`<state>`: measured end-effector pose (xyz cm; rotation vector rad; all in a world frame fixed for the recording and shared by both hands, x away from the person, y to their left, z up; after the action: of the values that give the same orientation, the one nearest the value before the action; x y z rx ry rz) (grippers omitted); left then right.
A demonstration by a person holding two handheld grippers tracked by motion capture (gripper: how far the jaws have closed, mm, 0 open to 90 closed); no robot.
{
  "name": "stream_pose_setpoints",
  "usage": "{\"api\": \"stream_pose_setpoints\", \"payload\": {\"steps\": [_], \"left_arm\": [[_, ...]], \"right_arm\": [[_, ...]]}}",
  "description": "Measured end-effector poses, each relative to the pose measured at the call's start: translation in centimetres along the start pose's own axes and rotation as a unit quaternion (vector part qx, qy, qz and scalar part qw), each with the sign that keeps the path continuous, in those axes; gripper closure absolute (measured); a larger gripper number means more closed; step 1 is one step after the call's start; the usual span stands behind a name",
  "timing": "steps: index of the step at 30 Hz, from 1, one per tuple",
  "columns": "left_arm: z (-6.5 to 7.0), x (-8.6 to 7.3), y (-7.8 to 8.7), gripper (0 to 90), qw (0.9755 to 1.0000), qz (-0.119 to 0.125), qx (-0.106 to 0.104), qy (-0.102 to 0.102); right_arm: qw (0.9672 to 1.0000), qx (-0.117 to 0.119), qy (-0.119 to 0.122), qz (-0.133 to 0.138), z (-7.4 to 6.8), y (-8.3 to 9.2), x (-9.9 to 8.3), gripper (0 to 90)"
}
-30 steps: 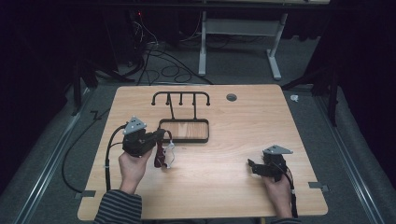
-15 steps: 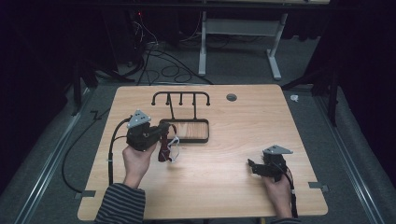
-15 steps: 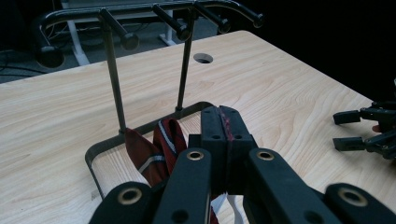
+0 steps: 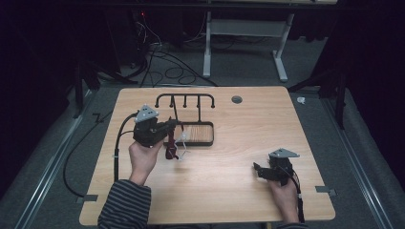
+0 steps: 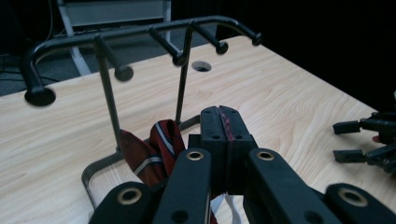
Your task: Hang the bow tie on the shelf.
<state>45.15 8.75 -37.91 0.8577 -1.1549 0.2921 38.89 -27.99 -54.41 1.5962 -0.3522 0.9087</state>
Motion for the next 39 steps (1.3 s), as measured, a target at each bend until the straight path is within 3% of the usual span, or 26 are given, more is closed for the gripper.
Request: {"api": "stream_pose_setpoints", "payload": {"steps": [15,18,25,39], "left_arm": [[-0.2,1.6,-1.0,89.6,1.0000,0.000,-0.003,-0.003],[-0.4,1.8,-1.2,89.6,1.0000,0.003,-0.007,0.004],[-0.8,1.9,-1.7,89.6,0.9999,0.007,-0.004,0.012],[-1.1,3.3,-2.7,89.6,0.9999,0.010,0.001,0.009]], "right_arm": [[1.0000,0.000,0.000,0.000,0.0,0.0,0.0,26.0],[1.0000,0.000,-0.001,0.000,0.0,0.0,0.0,26.1],[1.0000,0.000,-0.001,0.000,0.0,0.0,0.0,26.1],[1.0000,-0.001,0.000,0.000,0.0,0.0,0.0,26.1]]}}
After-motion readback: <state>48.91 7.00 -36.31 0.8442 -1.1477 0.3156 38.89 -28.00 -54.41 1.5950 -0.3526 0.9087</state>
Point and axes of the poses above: each handheld gripper's, and its own axes: y roughly backward along the jaws, x roughly out of its top, z roughly to its right, the point moved 6 cm from there along -y, roughly forward along the jaws
